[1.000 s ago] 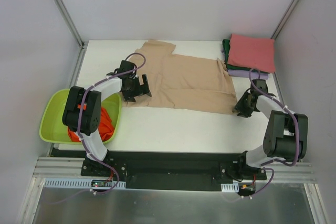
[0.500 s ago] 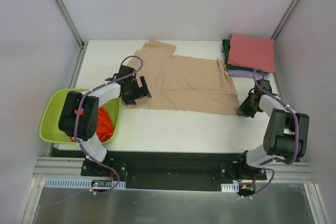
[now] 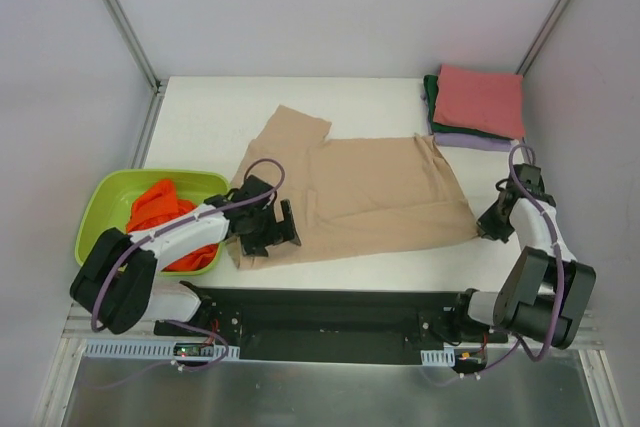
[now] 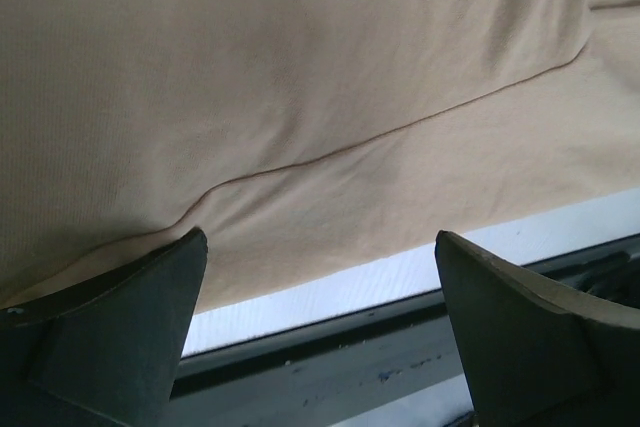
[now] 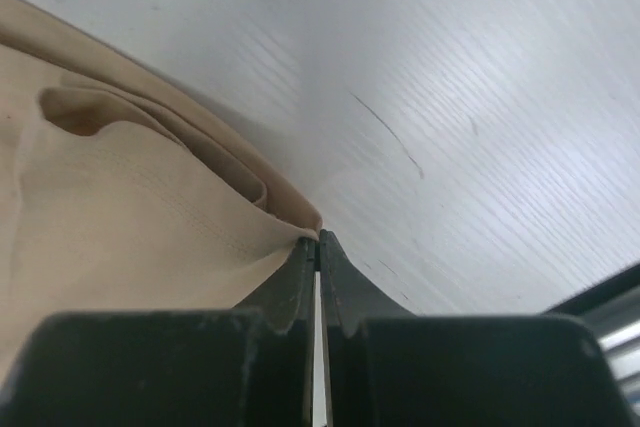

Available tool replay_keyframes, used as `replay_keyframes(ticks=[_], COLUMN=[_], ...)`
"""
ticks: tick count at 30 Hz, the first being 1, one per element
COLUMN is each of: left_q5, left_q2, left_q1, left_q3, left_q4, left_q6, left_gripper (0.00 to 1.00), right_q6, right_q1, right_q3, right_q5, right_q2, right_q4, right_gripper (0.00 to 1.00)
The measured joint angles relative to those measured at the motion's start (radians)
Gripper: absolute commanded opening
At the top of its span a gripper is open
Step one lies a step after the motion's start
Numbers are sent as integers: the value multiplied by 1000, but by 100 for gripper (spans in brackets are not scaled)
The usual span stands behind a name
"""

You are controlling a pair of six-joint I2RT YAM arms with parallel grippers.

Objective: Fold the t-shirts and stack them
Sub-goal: Fold the flattened tshirt in 1/3 of the way

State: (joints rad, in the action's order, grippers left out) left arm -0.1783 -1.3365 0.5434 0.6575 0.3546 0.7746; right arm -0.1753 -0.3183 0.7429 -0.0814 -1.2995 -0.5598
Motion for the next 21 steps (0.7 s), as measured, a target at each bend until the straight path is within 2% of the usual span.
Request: replay_keyframes(ticks=[6, 10, 12, 14, 15, 19, 21], left_q5=[7, 48, 77, 94, 103, 135, 138], left_q2=[160, 254, 279, 283, 280, 263, 261], left_q1=[146, 151, 151, 151, 151, 151, 151], left_q3=[-85, -105, -105, -101, -95, -45, -11], left_q4=[168, 266, 292, 309, 320, 349, 356], left_q6=[100, 137, 145, 148, 147, 141, 131], left_gripper=[99, 99, 99, 99, 99, 99, 99], right_q6=[-11, -39, -58, -75, -77, -87, -94], right_q1=[-21, -21, -23, -25, -25, -26, -27], right_q3=[-16, -68, -91, -106, -110, -114, -114], right_q5=[-87, -141, -171, -192, -200, -228, -230], right_q2=[111, 205, 249, 293, 313, 418, 462], right_q4=[-106, -158, -187, -214, -222, -270, -288], right_gripper=[3, 6, 15, 17, 25, 74, 80])
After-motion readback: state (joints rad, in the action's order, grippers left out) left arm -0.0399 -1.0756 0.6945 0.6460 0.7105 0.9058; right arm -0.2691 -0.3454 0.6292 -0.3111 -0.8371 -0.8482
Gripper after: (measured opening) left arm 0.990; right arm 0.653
